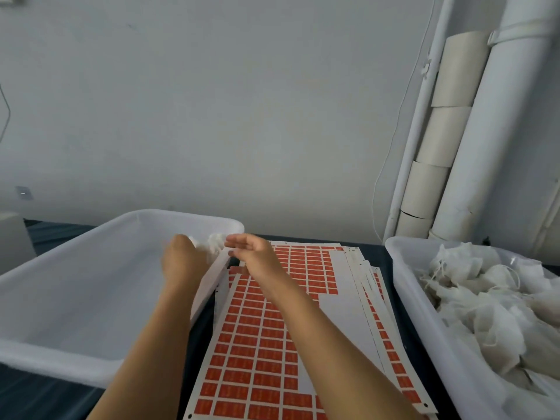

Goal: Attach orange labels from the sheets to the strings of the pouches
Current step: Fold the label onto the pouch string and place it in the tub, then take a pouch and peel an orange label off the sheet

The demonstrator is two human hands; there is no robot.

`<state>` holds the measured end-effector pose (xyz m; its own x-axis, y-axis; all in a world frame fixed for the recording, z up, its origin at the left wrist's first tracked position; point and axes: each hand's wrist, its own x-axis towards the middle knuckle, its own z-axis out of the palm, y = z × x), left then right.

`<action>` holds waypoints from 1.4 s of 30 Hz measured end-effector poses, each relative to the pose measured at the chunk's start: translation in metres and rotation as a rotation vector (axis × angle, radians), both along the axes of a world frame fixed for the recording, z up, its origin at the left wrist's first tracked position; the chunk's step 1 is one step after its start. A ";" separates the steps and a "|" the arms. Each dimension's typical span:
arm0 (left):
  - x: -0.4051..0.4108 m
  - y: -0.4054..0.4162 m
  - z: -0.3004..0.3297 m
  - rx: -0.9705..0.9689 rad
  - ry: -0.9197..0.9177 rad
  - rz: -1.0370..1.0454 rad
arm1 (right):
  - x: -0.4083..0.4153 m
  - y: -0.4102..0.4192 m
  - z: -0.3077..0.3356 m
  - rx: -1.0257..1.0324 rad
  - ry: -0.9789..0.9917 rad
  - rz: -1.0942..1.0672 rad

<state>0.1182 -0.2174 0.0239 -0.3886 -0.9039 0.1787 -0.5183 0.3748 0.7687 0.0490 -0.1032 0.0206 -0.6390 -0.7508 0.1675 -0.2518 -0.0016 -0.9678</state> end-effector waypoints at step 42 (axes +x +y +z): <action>-0.110 0.162 -0.032 -0.165 -0.055 -0.614 | -0.154 0.251 0.002 1.018 0.744 -1.133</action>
